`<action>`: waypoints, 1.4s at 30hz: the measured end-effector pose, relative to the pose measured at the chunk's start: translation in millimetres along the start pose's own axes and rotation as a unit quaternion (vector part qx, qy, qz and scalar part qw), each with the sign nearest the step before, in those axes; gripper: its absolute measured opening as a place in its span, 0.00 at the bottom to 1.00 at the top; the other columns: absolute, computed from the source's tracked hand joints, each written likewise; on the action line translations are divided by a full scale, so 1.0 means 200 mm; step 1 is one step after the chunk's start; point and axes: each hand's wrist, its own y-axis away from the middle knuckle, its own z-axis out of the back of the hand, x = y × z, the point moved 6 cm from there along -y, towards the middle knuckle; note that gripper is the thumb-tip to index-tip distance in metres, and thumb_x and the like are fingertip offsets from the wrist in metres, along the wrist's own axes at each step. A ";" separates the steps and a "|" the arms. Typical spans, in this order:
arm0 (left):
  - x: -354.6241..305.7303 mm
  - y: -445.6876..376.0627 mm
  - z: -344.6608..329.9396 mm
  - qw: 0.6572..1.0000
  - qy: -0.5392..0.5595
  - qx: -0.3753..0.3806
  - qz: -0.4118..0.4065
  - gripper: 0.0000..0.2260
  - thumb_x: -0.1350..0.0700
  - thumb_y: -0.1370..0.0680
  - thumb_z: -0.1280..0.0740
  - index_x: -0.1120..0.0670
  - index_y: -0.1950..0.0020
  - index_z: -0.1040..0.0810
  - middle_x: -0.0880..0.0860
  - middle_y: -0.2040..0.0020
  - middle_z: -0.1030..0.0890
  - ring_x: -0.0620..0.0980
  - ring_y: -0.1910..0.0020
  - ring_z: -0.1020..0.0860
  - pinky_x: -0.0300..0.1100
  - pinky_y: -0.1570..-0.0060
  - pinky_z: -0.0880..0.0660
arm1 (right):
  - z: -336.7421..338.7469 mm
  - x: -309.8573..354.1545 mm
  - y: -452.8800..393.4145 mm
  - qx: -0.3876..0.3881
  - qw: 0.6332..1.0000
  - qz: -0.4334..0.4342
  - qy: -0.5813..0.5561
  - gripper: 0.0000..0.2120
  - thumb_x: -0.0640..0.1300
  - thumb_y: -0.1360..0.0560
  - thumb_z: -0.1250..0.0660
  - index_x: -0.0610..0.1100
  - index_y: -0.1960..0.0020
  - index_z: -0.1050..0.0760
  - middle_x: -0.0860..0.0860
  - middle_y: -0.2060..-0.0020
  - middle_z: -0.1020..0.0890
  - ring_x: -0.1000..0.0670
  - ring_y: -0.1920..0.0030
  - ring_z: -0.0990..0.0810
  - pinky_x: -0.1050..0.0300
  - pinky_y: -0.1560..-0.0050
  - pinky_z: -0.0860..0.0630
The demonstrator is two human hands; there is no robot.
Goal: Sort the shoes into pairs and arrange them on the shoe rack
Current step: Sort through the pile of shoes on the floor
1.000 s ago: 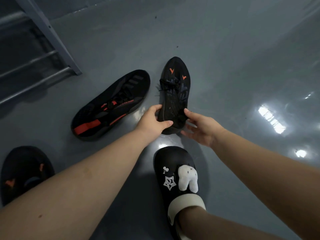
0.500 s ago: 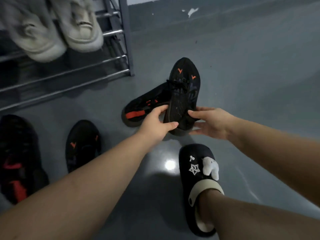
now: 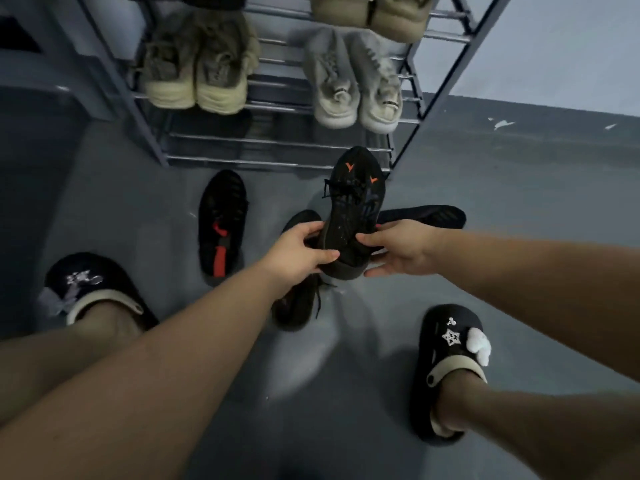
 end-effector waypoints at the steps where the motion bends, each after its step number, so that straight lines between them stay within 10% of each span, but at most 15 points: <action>1: 0.03 0.03 0.05 1.000 0.005 -0.011 0.007 0.27 0.68 0.26 0.32 0.57 0.28 0.33 0.54 0.34 0.25 0.55 0.38 0.24 0.54 0.39 0.26 | -0.06 -0.02 -0.02 0.005 1.000 -0.001 -0.012 0.10 0.40 0.22 0.35 0.41 0.42 0.26 0.46 0.48 0.21 0.47 0.51 0.21 0.52 0.56 0.22; 10: 0.33 0.11 0.23 0.995 0.020 -0.032 0.087 0.31 0.69 0.28 0.30 0.56 0.28 0.35 0.53 0.30 0.31 0.55 0.34 0.28 0.53 0.40 0.26 | -0.32 -0.32 -0.15 -0.026 0.995 -0.008 -0.099 0.13 0.34 0.22 0.38 0.40 0.38 0.27 0.47 0.54 0.20 0.47 0.53 0.21 0.44 0.47 0.24; 15: 0.46 0.04 0.18 0.987 0.046 0.008 0.156 0.27 0.67 0.25 0.33 0.56 0.28 0.35 0.55 0.29 0.33 0.55 0.33 0.29 0.52 0.41 0.27 | -0.22 -0.44 -0.24 -0.092 0.993 -0.014 -0.074 0.23 0.31 0.23 0.38 0.42 0.29 0.33 0.44 0.40 0.22 0.42 0.42 0.22 0.44 0.51 0.22; 24: 0.70 -0.14 0.32 0.969 -0.085 -0.138 0.189 0.29 0.64 0.27 0.29 0.59 0.29 0.37 0.58 0.33 0.27 0.55 0.35 0.28 0.44 0.37 0.31 | -0.12 -0.64 -0.47 -0.140 0.984 -0.061 -0.091 0.28 0.28 0.23 0.41 0.44 0.26 0.37 0.42 0.35 0.25 0.39 0.40 0.24 0.46 0.51 0.25; 42: 0.84 -0.18 0.32 0.958 0.041 -0.084 0.272 0.23 0.61 0.24 0.32 0.54 0.30 0.32 0.52 0.38 0.23 0.51 0.45 0.23 0.43 0.56 0.24 | -0.05 -0.67 -0.52 -0.125 0.984 -0.098 -0.082 0.28 0.28 0.23 0.41 0.46 0.26 0.38 0.43 0.34 0.26 0.41 0.44 0.25 0.46 0.48 0.25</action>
